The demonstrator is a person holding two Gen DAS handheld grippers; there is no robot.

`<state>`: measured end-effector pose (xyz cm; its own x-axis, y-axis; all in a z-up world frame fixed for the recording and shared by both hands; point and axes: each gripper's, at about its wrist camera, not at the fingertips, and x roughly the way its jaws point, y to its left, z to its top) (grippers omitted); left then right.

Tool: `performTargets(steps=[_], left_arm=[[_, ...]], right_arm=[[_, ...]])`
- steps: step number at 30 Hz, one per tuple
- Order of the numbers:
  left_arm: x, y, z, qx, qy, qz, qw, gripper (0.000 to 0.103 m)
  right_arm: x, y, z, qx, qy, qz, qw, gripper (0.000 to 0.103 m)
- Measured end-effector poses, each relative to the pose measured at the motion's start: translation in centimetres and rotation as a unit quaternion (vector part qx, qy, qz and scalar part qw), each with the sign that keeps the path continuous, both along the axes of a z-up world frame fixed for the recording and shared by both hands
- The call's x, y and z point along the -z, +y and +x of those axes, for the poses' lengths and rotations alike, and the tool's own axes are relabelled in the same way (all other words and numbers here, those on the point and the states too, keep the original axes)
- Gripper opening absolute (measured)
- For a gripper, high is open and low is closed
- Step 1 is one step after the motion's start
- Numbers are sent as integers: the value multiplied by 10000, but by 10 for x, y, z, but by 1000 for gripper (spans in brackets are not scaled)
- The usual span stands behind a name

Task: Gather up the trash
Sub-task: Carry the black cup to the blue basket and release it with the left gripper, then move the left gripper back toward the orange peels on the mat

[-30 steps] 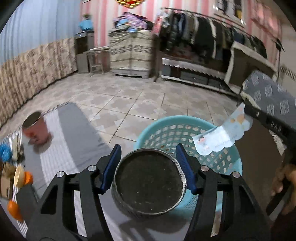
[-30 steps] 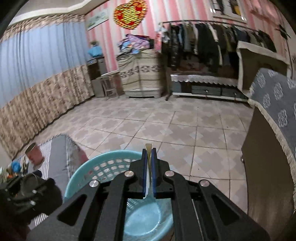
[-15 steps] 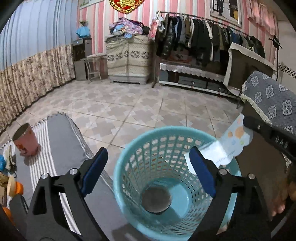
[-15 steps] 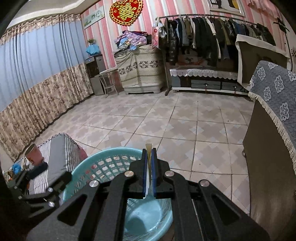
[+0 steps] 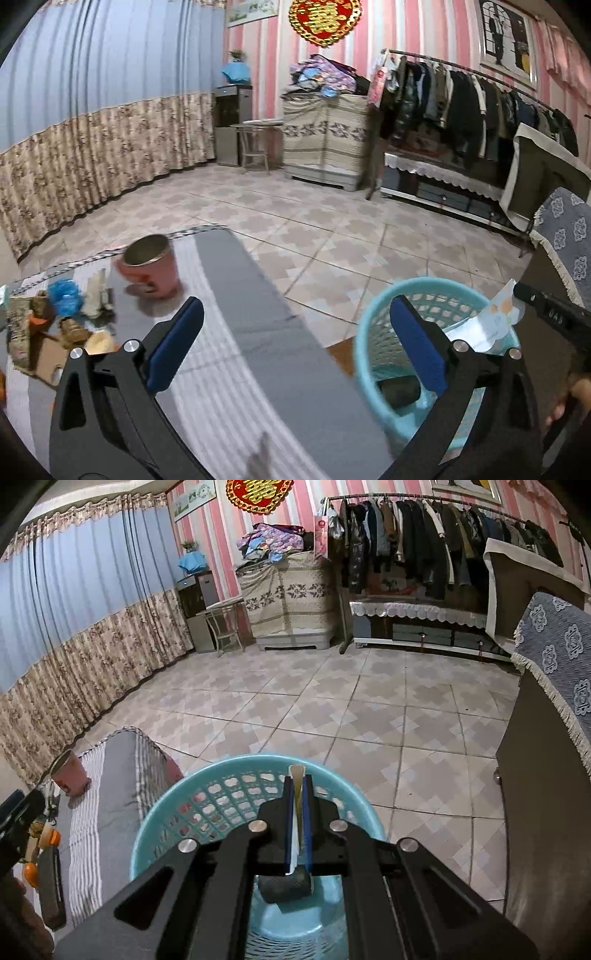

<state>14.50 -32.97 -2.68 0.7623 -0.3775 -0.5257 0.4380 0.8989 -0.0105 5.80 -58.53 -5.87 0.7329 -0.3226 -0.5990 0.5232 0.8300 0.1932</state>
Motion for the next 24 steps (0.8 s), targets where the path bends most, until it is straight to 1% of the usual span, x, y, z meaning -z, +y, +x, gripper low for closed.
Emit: performTargets(steps=[1, 2, 4, 6, 7, 8, 10, 14, 18, 21, 24], left_arm=[[0, 6, -1, -51, -13, 28, 10000, 98], [0, 13, -1, -113, -9, 49, 9999, 98], [-1, 32, 1, -255, 55, 9, 9997, 98], [-2, 55, 0, -400, 90, -88, 9991, 98], [-5, 63, 1, -448, 85, -109, 9989, 98], [-7, 74, -1, -524, 48, -109, 9986, 98], [-11, 92, -2, -658, -28, -70, 9978, 98], [-16, 132, -5, -998, -84, -19, 9950, 98], [-17, 167, -11, -1304, -178, 102, 9912, 98], [-13, 197, -12, -1527, -135, 166, 9880, 98], [-9, 228, -12, -1789, -77, 131, 9838, 98]], right_arm=[[0, 2, 2, -35, -2, 20, 10000, 6], [0, 5, 4, -83, 37, 12, 10000, 9], [3, 8, 10, -165, 153, 44, 9997, 10], [8, 9, 15, -201, 143, 200, 9995, 53], [9, 9, 15, -148, 132, 221, 9996, 87], [8, 11, 15, -69, 72, 178, 9998, 88], [7, 14, 15, -37, 117, 132, 9998, 88], [5, 21, 17, -76, 60, 113, 9999, 89], [1, 31, 19, -96, -4, -66, 9999, 91], [-4, 44, 18, -143, -117, -168, 9997, 91], [-12, 64, 17, -268, -215, -271, 9990, 91]])
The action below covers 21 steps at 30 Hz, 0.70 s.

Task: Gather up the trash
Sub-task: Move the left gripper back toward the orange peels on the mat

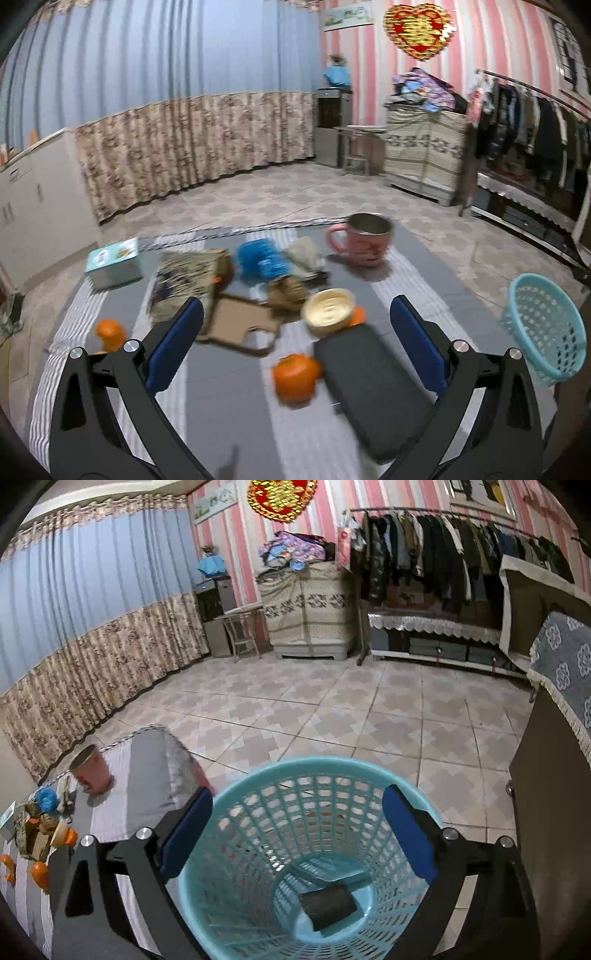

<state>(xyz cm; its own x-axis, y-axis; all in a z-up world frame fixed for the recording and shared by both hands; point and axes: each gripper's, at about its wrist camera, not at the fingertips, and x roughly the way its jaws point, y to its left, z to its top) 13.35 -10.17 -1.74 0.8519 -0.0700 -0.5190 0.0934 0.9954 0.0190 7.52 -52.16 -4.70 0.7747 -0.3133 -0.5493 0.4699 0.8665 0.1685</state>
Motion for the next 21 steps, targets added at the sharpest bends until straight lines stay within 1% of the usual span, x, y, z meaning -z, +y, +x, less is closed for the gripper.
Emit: performTargets(steps=[4, 7, 10, 11, 14, 16, 18, 21], left_arm=[[6, 37, -1, -237, 60, -71, 9997, 98], [8, 67, 0, -437, 55, -75, 9990, 98], [13, 94, 3, -696, 99, -4, 9975, 98], [14, 101, 4, -766, 120, 8, 9970, 98], [20, 126, 7, -955, 191, -23, 9952, 98], [25, 141, 7, -1014, 281, -20, 9944, 98], [31, 152, 10, -1091, 378, 100, 9933, 98], [42, 167, 13, -1147, 572, 166, 9916, 98]], right_arm=[[-13, 35, 0, -262, -170, -132, 9994, 91], [-23, 73, 7, -615, -270, -256, 9974, 91], [-30, 120, 25, -1046, -277, -385, 9934, 91], [-30, 130, 30, -1105, -272, -353, 9929, 92], [-27, 168, 52, -1454, -256, -91, 9890, 92], [-21, 197, 64, -1685, -170, -109, 9855, 91], [-14, 225, 74, -1859, -97, -157, 9824, 91], [1, 256, 84, -2103, -39, -3, 9776, 91]])
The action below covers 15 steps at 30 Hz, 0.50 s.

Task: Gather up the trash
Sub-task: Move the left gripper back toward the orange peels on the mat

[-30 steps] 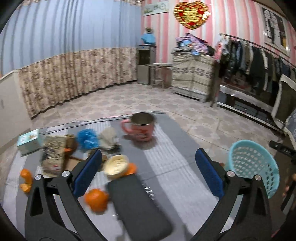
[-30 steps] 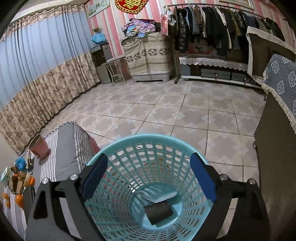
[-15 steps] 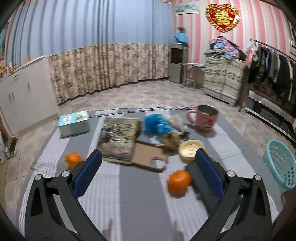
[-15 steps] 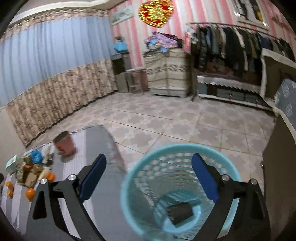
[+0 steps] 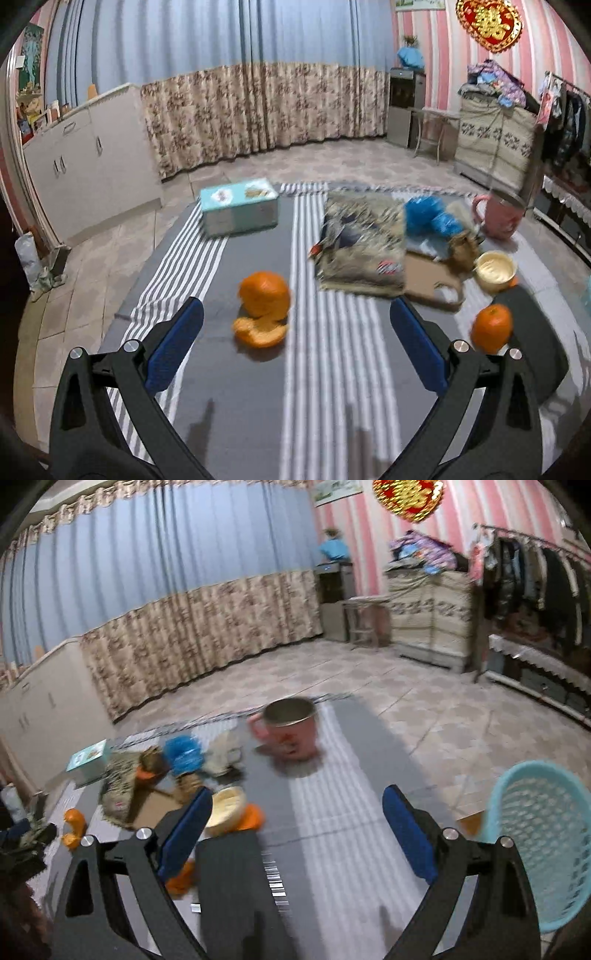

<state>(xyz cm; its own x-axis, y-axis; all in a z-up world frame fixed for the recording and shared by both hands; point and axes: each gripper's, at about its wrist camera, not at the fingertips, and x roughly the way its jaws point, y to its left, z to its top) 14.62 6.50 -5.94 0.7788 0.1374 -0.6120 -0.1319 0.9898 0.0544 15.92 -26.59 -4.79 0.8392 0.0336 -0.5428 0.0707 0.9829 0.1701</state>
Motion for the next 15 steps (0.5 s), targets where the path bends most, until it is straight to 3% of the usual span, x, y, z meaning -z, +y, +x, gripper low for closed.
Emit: performTargets(steps=[5, 15], left_arm=[[18, 20, 9, -142, 254, 75, 9996, 98], [32, 47, 60, -236, 583, -210, 9978, 97]], right_arm=[[32, 39, 13, -331, 354, -337, 9983, 91], [38, 58, 19, -508, 545, -611, 9953, 91]])
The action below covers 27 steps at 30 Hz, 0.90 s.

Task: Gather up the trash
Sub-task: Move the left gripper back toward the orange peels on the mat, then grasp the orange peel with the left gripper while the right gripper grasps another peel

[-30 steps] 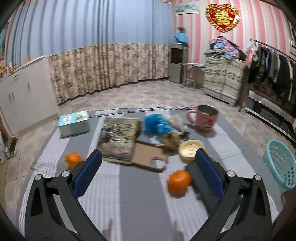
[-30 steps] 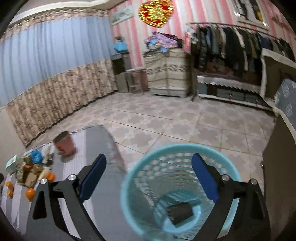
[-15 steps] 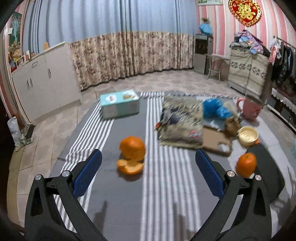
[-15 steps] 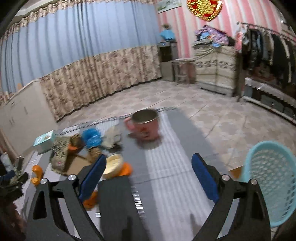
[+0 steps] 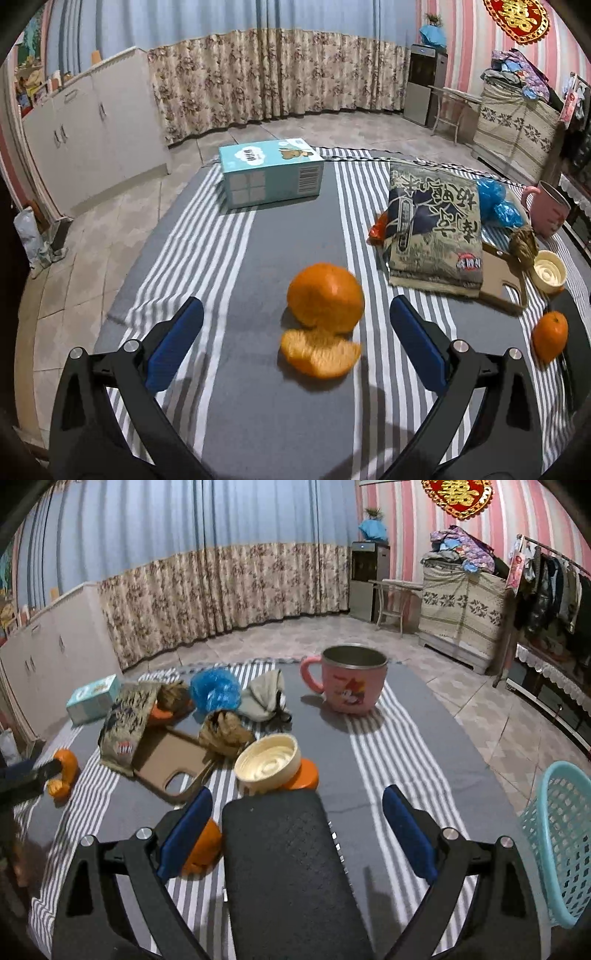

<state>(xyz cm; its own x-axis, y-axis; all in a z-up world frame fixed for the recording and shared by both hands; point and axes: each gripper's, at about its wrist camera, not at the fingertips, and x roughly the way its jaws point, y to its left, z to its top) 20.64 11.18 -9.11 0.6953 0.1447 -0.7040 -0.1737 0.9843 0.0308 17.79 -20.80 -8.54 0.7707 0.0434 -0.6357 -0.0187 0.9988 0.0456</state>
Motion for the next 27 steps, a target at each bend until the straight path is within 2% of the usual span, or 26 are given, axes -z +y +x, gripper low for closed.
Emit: performTargets(steps=[4, 6, 10, 12, 14, 17, 22, 24, 26, 27], left_arm=[[5, 3, 14, -33, 40, 23, 10000, 97], [13, 3, 21, -31, 215, -4, 9998, 96], [25, 1, 25, 119, 464, -130, 9988, 70], [25, 1, 26, 210, 459, -224, 9985, 60], [23, -1, 24, 336, 407, -274, 9982, 45], [21, -4, 20, 373, 385, -203, 9984, 41], [13, 7, 5, 307, 313, -395, 9983, 39], [9, 12, -2, 266, 266, -379, 9986, 39], [6, 14, -9, 214, 216, -274, 9992, 39], [5, 16, -10, 198, 203, -248, 9993, 39]], right_arm=[[5, 7, -1, -59, 72, -152, 9998, 91], [7, 7, -2, -90, 102, -183, 9997, 91], [11, 16, -1, -176, 153, -199, 9995, 91], [11, 21, -2, -253, 163, -195, 9994, 91], [13, 27, -3, -364, 173, -188, 9990, 91], [15, 37, -4, -560, 245, -149, 9980, 91], [19, 52, -5, -822, 345, -197, 9958, 90], [22, 60, -4, -922, 420, -304, 9944, 84], [26, 65, -1, -1010, 539, -355, 9928, 69], [28, 67, 0, -1035, 599, -371, 9921, 66]])
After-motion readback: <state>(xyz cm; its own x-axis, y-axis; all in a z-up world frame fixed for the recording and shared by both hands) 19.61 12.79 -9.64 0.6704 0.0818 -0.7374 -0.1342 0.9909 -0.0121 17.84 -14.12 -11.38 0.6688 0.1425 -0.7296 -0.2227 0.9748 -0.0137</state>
